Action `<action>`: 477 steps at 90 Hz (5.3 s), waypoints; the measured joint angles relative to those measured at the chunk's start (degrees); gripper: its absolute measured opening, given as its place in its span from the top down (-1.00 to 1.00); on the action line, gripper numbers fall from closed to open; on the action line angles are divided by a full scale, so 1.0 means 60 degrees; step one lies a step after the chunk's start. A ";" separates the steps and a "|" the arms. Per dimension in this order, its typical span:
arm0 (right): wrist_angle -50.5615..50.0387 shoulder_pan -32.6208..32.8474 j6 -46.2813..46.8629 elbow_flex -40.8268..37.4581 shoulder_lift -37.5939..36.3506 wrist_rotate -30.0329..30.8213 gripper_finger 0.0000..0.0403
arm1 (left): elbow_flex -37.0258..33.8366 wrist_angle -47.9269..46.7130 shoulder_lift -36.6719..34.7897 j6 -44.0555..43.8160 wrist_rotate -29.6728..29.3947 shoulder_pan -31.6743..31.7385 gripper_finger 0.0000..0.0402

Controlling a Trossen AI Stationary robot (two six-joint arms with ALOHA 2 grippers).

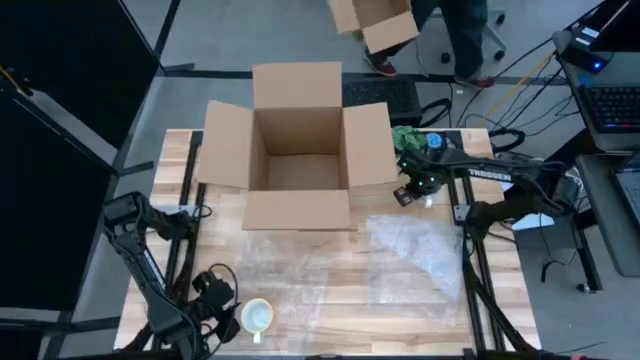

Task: Wrap mug
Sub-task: Wrap the yellow mug with bubble wrap

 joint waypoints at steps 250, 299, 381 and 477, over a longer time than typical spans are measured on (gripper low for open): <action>1.1195 1.0271 -0.1032 0.4703 0.6535 0.6518 -0.15 | -0.0001 0.0175 0.0000 0.0246 0.0200 0.0000 0.15; 0.9054 0.7505 -0.1117 0.4699 0.6900 0.6525 -0.01 | -0.0001 0.0171 0.0000 0.0304 0.0135 0.0000 0.15; 0.9763 0.8568 -0.1499 0.4696 0.7425 0.1765 -0.01 | -0.0004 0.2847 0.0000 -0.0599 0.1389 -0.0571 0.15; 0.2410 0.8601 0.2216 0.4706 0.6454 0.1603 -0.01 | -0.0207 0.2706 0.0033 -0.0997 0.0893 -0.0046 0.15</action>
